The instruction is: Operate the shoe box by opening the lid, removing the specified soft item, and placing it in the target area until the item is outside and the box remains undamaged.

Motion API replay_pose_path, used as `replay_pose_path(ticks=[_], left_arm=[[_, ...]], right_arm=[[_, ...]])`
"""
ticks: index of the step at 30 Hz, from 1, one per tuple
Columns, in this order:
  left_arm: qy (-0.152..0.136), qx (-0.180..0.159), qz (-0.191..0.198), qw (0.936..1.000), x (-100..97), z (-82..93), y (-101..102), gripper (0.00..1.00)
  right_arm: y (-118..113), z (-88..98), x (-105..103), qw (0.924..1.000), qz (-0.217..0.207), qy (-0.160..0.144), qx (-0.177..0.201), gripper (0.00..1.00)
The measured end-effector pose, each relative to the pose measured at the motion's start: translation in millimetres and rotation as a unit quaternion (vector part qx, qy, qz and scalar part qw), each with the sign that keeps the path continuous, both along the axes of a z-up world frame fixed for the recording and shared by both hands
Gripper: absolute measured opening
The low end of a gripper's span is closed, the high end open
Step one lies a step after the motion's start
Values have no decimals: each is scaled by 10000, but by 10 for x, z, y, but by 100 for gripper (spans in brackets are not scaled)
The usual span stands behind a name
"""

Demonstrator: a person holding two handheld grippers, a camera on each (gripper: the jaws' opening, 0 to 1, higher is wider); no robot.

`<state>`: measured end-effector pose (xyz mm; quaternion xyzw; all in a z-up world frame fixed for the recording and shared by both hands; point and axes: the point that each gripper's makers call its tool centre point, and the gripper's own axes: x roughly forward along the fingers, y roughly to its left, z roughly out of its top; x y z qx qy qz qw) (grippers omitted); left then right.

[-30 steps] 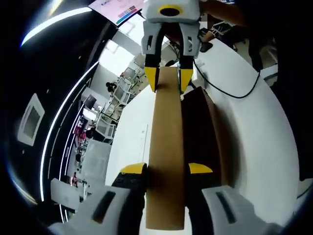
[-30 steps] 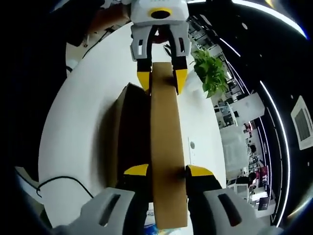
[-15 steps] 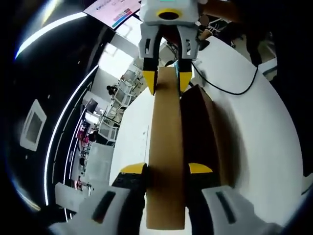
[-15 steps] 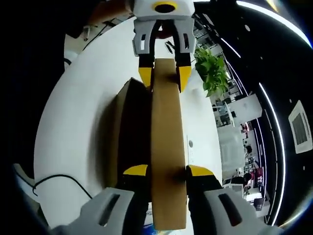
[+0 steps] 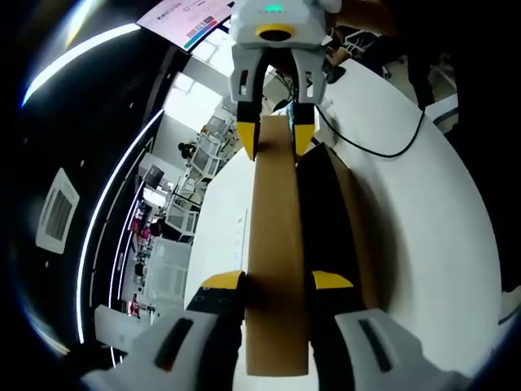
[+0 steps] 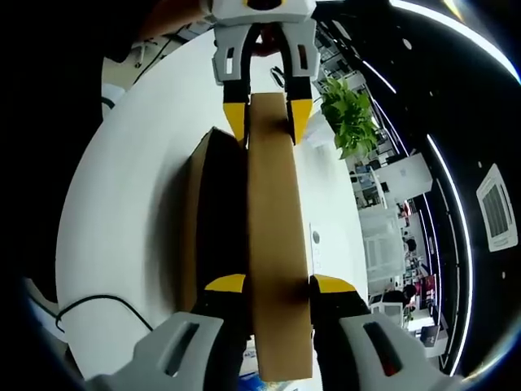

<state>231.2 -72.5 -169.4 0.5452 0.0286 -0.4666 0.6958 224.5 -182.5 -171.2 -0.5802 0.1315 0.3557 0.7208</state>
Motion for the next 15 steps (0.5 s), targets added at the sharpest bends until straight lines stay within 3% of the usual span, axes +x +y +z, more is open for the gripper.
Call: replay_pose_path(ticks=[15], left_arm=[[-202, -14, 20, 9998, -75, -59, -6, 30]], right_arm=[[-4, -46, -105, 9999, 34, -128, 111, 28]])
